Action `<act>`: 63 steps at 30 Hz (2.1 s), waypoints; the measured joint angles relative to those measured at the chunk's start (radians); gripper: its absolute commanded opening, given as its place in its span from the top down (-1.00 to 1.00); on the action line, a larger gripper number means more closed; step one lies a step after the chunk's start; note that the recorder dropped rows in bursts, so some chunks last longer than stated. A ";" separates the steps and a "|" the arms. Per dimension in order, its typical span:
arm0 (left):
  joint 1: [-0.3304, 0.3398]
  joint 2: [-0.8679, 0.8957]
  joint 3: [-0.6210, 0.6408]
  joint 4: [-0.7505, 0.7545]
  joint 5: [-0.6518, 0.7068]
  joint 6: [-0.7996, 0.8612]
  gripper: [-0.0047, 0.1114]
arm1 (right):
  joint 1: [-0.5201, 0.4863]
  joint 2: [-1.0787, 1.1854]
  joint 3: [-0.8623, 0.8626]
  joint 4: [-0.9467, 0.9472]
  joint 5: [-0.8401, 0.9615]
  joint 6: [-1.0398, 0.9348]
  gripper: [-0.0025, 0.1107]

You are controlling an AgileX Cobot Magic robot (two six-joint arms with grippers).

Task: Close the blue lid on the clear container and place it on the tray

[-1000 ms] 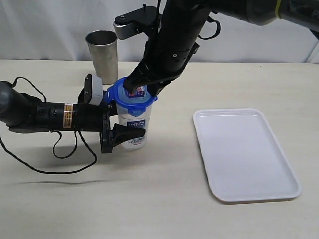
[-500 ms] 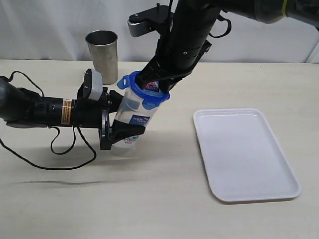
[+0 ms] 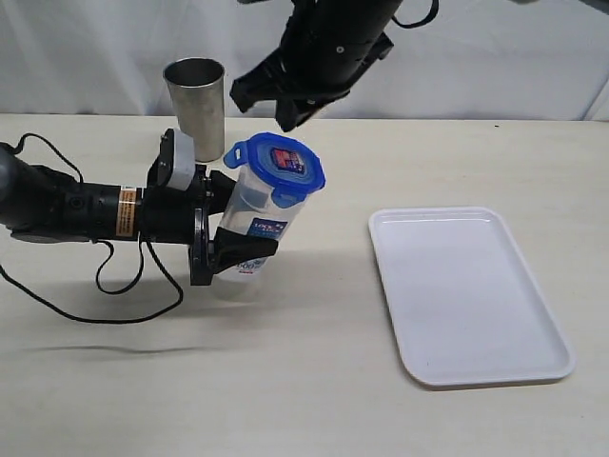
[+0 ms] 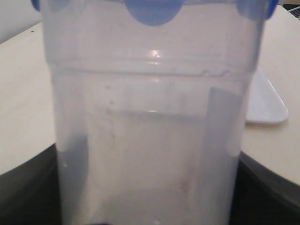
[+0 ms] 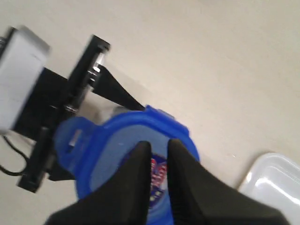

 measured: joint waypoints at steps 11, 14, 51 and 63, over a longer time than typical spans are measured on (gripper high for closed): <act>0.000 0.000 0.000 0.010 0.061 0.000 0.92 | 0.207 0.052 -0.041 -0.273 0.017 0.239 0.20; 0.000 0.000 0.000 0.011 0.061 0.000 0.92 | 0.207 0.080 -0.041 -0.306 0.031 0.261 0.21; 0.002 0.000 0.006 -0.011 0.103 -0.030 0.92 | 0.272 0.189 -0.071 -0.496 0.047 0.246 0.49; 0.000 0.000 0.006 0.009 0.028 -0.001 0.92 | 0.275 0.093 -0.058 -0.339 0.054 0.144 0.28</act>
